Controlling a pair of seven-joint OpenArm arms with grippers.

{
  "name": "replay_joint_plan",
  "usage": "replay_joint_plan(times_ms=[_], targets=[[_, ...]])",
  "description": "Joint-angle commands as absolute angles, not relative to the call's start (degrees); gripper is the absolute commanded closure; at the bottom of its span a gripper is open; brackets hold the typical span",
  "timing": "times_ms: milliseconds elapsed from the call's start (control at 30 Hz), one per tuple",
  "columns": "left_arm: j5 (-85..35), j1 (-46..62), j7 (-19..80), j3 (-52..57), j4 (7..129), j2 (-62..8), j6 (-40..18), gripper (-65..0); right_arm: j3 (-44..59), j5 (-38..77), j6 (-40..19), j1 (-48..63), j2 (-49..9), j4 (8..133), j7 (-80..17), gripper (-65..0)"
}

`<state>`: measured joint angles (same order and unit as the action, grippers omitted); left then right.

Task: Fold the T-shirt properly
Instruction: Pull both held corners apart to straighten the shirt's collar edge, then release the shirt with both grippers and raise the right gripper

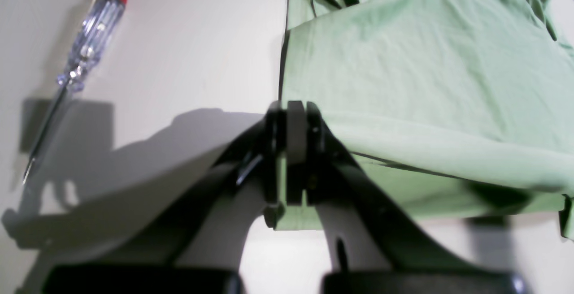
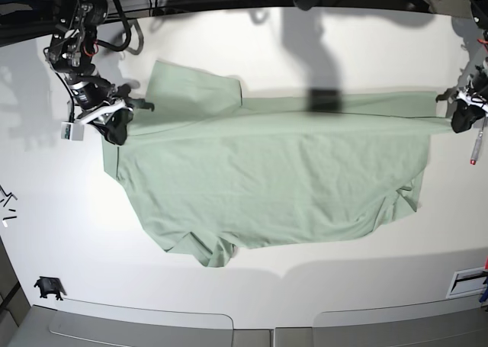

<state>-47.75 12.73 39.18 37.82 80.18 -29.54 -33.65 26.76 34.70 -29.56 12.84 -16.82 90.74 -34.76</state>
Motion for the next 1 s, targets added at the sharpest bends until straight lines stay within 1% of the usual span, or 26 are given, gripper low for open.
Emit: replay_joint_plan(times_ms=[0,33,67,100,300,400,467,567,700,833,967], targets=[[-49.08,12.21,37.63,38.17,80.97,-31.0,-34.04,-4.3,27.18,35.73,-30.11,12.23,-17.63,91.64,-33.01,-15.0],[-49.08,12.21,37.63,38.17,80.97,-31.0,-34.04,-11.8,27.18,35.73,-30.26,12.23,-17.63,91.64,-33.01,-26.5],[-49.08,12.21,37.63,38.17,80.97,-31.0,-34.04,-17.4,27.18,35.77,-30.24,12.23,-17.65,91.64,-32.97,-34.7],[-49.06,12.21,37.65,38.17,80.97,-31.0,-34.04,-20.1,27.18,35.77,-30.22,12.21,-17.69,91.64,-32.64,-37.9],[-49.08,12.23,37.69,38.22,80.99,-32.82,-34.02,-20.3,28.51,36.18,-30.17,12.23,-18.09,92.29,-33.19,-37.9],[-49.1,12.23,38.7,39.72,81.03,-35.48,-34.02,-20.3,32.16,37.89,-30.17,12.38,-18.11,94.7,-38.83,-37.9],[-49.12,12.23,39.18,42.19,81.08,-37.26,-34.02,-20.3,35.38,42.87,-30.22,13.15,-18.11,96.57,-43.42,-37.7],[-49.17,12.23,39.86,46.98,81.08,-39.0,-34.02,-20.3,38.59,48.88,-31.29,16.88,-18.06,98.54,-46.68,-37.6],[-49.6,12.45,41.43,51.51,81.08,-39.97,-34.04,-20.3,38.83,54.33,-32.86,24.99,-17.15,98.78,-48.42,-37.6],[-50.02,12.97,41.95,52.03,81.08,-39.99,-34.04,-20.3,38.09,57.32,-32.88,31.66,-14.31,98.78,-48.23,-37.5],[-50.22,13.54,41.95,52.03,81.08,-39.83,-34.04,-20.3,34.87,57.01,-32.95,33.5,-11.57,98.56,-47.27,-35.3]])
